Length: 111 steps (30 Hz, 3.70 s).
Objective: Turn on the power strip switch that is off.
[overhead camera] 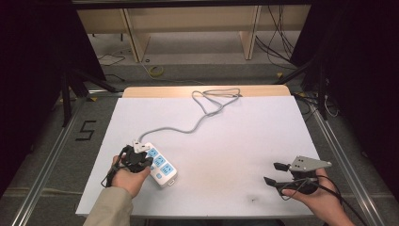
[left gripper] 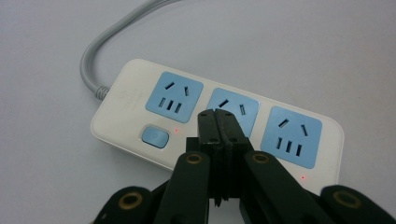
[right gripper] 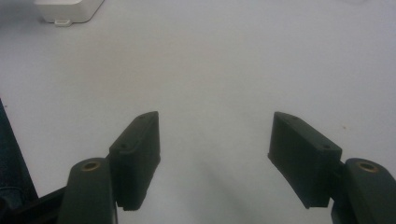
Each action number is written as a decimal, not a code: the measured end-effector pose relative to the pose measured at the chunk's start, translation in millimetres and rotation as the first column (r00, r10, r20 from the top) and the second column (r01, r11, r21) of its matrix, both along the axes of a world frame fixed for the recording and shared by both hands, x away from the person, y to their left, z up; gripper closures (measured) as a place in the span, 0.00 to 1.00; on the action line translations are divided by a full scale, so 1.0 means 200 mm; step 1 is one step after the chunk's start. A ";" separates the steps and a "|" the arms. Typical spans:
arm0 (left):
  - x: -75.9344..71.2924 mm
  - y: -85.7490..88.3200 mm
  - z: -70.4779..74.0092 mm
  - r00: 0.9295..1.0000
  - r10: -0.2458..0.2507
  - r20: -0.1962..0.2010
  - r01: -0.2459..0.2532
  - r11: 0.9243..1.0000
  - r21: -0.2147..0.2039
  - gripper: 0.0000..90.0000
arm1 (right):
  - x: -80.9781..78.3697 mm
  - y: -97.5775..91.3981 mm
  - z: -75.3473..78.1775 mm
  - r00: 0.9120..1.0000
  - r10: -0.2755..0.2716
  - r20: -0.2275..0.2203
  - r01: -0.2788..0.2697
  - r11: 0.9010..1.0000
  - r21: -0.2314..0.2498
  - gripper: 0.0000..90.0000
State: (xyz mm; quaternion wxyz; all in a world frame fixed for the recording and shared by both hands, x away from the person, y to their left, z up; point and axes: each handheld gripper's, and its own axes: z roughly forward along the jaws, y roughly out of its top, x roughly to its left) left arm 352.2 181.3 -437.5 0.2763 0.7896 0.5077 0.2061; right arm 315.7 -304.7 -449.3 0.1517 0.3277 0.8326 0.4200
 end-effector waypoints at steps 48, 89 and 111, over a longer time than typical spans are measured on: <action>0.05 -0.03 -0.04 0.993 -0.003 -0.119 0.009 0.999 0.050 1.00 | 0.00 0.00 0.00 1.000 -0.003 -0.008 0.003 1.000 -0.012 0.38; 0.11 -0.02 -0.02 0.975 0.013 -0.222 -0.003 0.999 0.046 1.00 | -0.01 0.00 -0.01 1.000 0.000 -0.011 0.000 1.000 -0.016 0.38; 0.12 -0.04 -0.02 0.968 0.029 -0.250 -0.012 0.998 0.068 1.00 | -0.01 0.00 -0.01 1.000 0.001 -0.011 -0.001 1.000 -0.018 0.38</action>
